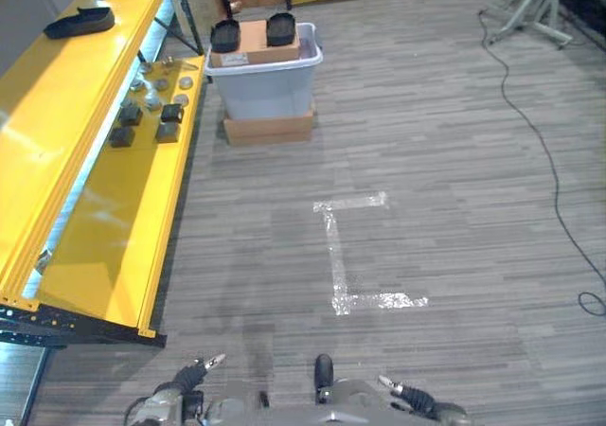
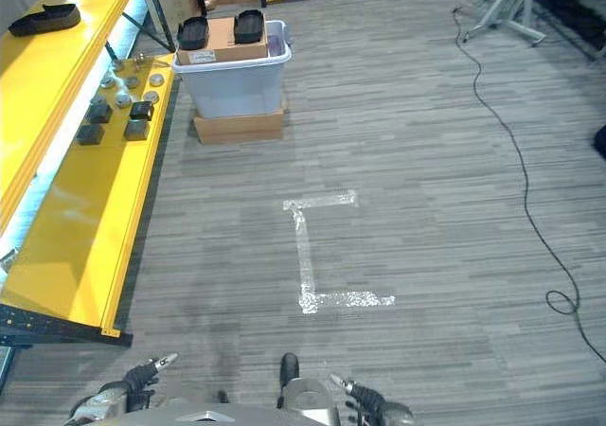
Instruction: Move parts from the plastic box to the shelf.
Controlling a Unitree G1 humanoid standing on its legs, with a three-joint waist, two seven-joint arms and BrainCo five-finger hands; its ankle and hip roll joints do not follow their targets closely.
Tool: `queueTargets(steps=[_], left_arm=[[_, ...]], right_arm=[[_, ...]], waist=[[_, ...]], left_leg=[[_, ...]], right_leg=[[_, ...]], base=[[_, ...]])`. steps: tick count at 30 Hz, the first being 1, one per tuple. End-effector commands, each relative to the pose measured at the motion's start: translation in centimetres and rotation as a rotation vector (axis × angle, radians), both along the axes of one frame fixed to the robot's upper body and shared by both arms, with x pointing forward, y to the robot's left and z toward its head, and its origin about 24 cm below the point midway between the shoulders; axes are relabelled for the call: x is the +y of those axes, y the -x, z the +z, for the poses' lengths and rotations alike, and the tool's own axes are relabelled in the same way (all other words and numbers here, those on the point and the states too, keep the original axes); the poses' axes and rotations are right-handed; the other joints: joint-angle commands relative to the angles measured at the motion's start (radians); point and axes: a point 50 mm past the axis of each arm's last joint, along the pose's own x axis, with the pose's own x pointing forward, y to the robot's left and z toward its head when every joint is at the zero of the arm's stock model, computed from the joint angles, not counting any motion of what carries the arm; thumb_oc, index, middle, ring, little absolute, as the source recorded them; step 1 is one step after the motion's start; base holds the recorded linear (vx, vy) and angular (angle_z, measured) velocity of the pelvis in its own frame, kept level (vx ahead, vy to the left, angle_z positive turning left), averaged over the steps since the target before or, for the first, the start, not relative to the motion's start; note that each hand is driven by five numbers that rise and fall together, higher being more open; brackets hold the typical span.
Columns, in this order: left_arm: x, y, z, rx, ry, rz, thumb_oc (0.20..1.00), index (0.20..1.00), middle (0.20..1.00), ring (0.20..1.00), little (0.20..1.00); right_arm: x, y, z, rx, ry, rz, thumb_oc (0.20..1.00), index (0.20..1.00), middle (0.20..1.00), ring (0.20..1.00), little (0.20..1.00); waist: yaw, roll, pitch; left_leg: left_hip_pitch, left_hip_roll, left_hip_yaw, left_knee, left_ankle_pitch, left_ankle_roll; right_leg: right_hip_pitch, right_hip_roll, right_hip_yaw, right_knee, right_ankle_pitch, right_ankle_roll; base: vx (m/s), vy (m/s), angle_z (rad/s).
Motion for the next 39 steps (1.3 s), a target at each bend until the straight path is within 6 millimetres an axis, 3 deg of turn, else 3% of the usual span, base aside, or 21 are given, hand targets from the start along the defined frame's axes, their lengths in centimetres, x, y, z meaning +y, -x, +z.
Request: queueTargets(steps=[1,3,5,8,10,12,14,16,18,19,20,21,25,26,27,32,35,37,38,39], left_arm=[[1.0,-0.4,0.4,-0.024,-0.041,-0.037,1.0,1.0,1.0,1.0,1.0],[1.1,0.2,0.2,-0.012,-0.045,-0.028,1.0,1.0,1.0,1.0,1.0],[1.3,1.2,0.0,-0.004,-0.04,-0.042,1.0,1.0,1.0,1.0,1.0],[1.4,1.9,0.0,-0.013,-0.027,-0.024,1.0,1.0,1.0,1.0,1.0],[1.4,2.1,0.0,-0.017,-0.017,-0.017,1.0,1.0,1.0,1.0,1.0],[2.0,2.1,0.0,0.002,-0.035,-0.031,1.0,1.0,1.0,1.0,1.0],[2.1,2.0,0.1,0.008,-0.03,-0.048,1.0,1.0,1.0,1.0,1.0],[2.1,1.7,0.1,0.011,-0.02,-0.062,1.0,1.0,1.0,1.0,1.0],[2.1,0.9,0.3,0.012,-0.033,-0.109,1.0,1.0,1.0,1.0,1.0],[2.1,0.8,0.3,0.005,-0.039,-0.107,1.0,1.0,1.0,1.0,1.0],[2.1,0.4,0.4,-0.011,-0.04,-0.092,1.0,1.0,1.0,1.0,1.0],[2.1,0.2,0.5,-0.017,-0.039,-0.087,1.0,1.0,1.0,1.0,1.0],[2.6,-2.2,1.4,-0.078,-0.04,-0.101,1.0,1.0,1.0,1.0,1.0],[2.6,-2.6,1.5,-0.09,-0.039,-0.107,1.0,1.0,1.0,1.0,1.0],[2.2,-3.8,1.9,-0.126,-0.037,-0.105,1.0,1.0,1.0,1.0,1.0],[1.9,-3.5,1.7,-0.104,-0.026,-0.077,1.0,1.0,1.0,1.0,1.0],[1.5,-2.3,1.0,-0.048,-0.026,-0.06,1.0,1.0,1.0,1.0,1.0],[1.2,-1.4,0.6,-0.011,-0.006,-0.044,1.0,1.0,1.0,1.0,1.0],[1.0,-0.9,0.4,0.003,-0.001,-0.044,1.0,1.0,1.0,1.0,1.0],[0.7,-0.5,0.2,0.012,0.005,-0.054,1.0,1.0,1.0,1.0,1.0]], right_arm=[[-0.8,0.1,0.2,-0.009,0.016,0.0,1.0,1.0,1.0,1.0,1.0],[-0.9,-0.1,0.3,-0.013,0.016,0.004,1.0,1.0,1.0,1.0,1.0],[-1.1,0.3,0.3,0.0,0.013,0.006,1.0,1.0,1.0,1.0,1.0],[-1.3,1.0,0.1,0.028,0.008,0.008,1.0,1.0,1.0,1.0,1.0],[-1.1,1.3,0.0,0.039,-0.004,0.0,1.0,1.0,1.0,1.0,1.0],[-0.3,1.5,-0.3,0.051,-0.019,-0.044,1.0,1.0,1.0,1.0,1.0],[0.1,1.5,-0.5,0.058,-0.042,-0.055,1.0,1.0,1.0,1.0,1.0],[0.7,1.8,-0.6,0.07,-0.051,-0.025,1.0,1.0,1.0,1.0,1.0],[1.0,2.2,-0.8,0.067,-0.063,-0.053,1.0,1.0,1.0,1.0,1.0],[1.3,2.0,-0.8,0.062,-0.081,-0.06,1.0,1.0,1.0,1.0,1.0],[1.8,1.8,-0.9,0.054,-0.083,-0.039,1.0,1.0,1.0,1.0,1.0],[1.9,1.8,-0.9,0.052,-0.081,-0.031,1.0,1.0,1.0,1.0,1.0],[1.8,2.1,-0.9,0.043,-0.071,-0.049,1.0,1.0,1.0,1.0,1.0],[1.6,2.2,-0.9,0.045,-0.068,-0.048,1.0,1.0,1.0,1.0,1.0],[1.1,2.5,-0.9,0.065,-0.043,-0.005,1.0,1.0,1.0,1.0,1.0],[0.4,3.7,-1.0,0.108,-0.023,-0.008,1.0,1.0,1.0,1.0,1.0],[0.2,3.7,-0.9,0.117,-0.018,-0.026,1.0,1.0,1.0,1.0,1.0],[0.2,3.3,-0.9,0.105,-0.022,-0.029,1.0,1.0,1.0,1.0,1.0],[0.2,3.0,-0.8,0.096,-0.021,-0.027,1.0,1.0,1.0,1.0,1.0],[0.0,2.2,-0.6,0.076,0.004,0.009,1.0,1.0,1.0,1.0,1.0]], waist=[[0.018,-0.018,0.018],[0.034,-0.015,0.025],[0.07,-0.005,0.039],[0.096,0.005,0.046],[0.104,0.003,0.041],[0.112,-0.013,0.013],[0.112,-0.023,0.006],[0.104,-0.026,-0.001],[0.089,-0.01,-0.002],[0.08,0.001,0.001],[0.064,0.006,0.006],[0.06,0.007,0.008],[0.007,0.002,0.021],[-0.005,-0.003,0.025],[-0.046,-0.014,0.028],[-0.071,-0.021,0.024],[-0.066,-0.013,0.009],[-0.061,-0.007,0.002],[-0.061,-0.008,-0.002],[-0.053,-0.02,-0.001]], left_leg=[[0.051,-0.04,0.034,-0.231,0.104,0.063],[0.035,-0.038,0.02,-0.302,0.141,0.048],[-0.026,-0.029,-0.013,-0.382,0.227,0.011],[-0.064,-0.017,-0.017,-0.422,0.273,-0.008],[-0.071,-0.015,0.003,-0.42,0.254,-0.001],[-0.05,-0.026,0.056,-0.407,0.189,0.055],[-0.039,-0.036,0.063,-0.397,0.165,0.079],[-0.006,-0.044,0.085,-0.406,0.138,0.112],[0.044,-0.045,0.081,-0.419,0.116,0.141],[0.073,-0.037,0.077,-0.424,0.103,0.145],[0.11,-0.037,0.078,-0.431,0.089,0.148],[0.119,-0.037,0.078,-0.435,0.087,0.148],[0.189,-0.037,0.07,-0.459,0.063,0.13],[0.201,-0.042,0.065,-0.457,0.054,0.128],[0.244,-0.058,0.051,-0.445,0.005,0.122],[0.324,-0.064,0.033,-0.415,-0.062,0.107],[0.332,-0.034,0.018,-0.368,-0.02,0.082],[0.309,-0.014,0.002,-0.27,0.048,0.062],[0.303,-0.008,-0.008,-0.192,0.076,0.052],[0.23,-0.007,-0.025,0.076,0.153,0.029]], right_leg=[[-0.008,0.003,0.071,0.119,-0.087,0.095],[0.016,0.012,0.079,0.114,-0.097,0.098],[0.068,0.031,0.093,0.093,-0.119,0.09],[0.107,0.04,0.095,0.091,-0.146,0.085],[0.123,0.034,0.095,0.105,-0.169,0.09],[0.134,0.012,0.082,0.161,-0.205,0.107],[0.123,-0.001,0.068,0.22,-0.192,0.115],[0.08,-0.034,0.026,0.374,-0.127,0.151],[-0.016,-0.064,0.002,0.636,-0.032,0.196],[-0.069,-0.075,-0.003,0.716,-0.001,0.199],[-0.133,-0.079,-0.012,0.719,-0.009,0.195],[-0.143,-0.079,-0.015,0.717,-0.014,0.193],[-0.18,-0.059,-0.025,0.407,-0.054,0.173],[-0.181,-0.058,-0.022,0.337,-0.047,0.171],[-0.219,-0.066,0.008,0.185,0.01,0.183],[-0.247,-0.08,-0.003,0.132,0.076,0.189],[-0.208,-0.047,-0.005,0.123,0.048,0.148],[-0.188,-0.027,0.002,0.137,0.018,0.122],[-0.182,-0.019,0.009,0.144,0.002,0.108],[-0.155,-0.013,0.018,0.147,-0.023,0.076]], base=[[0.38,0.076,-0.25],[0.28,0.049,-0.17],[0.4,0.113,-0.25],[0.32,0.147,-0.18],[0.31,0.211,-0.19],[0.36,0.273,-0.09],[0.22,0.183,0.01],[0.27,0.234,0.01],[0.35,0.282,-0.07],[0.38,0.23,0.22],[0.32,0.149,0.34],[0.35,0.058,0.32],[0.32,-0.049,0.25],[0.52,-0.073,0.81],[0.49,-0.064,0.59],[0.52,-0.173,0.44],[0.43,-0.247,0.11],[0.35,-0.21,-0.12],[0.51,-0.336,-0.62],[0.43,-0.299,-0.59]])
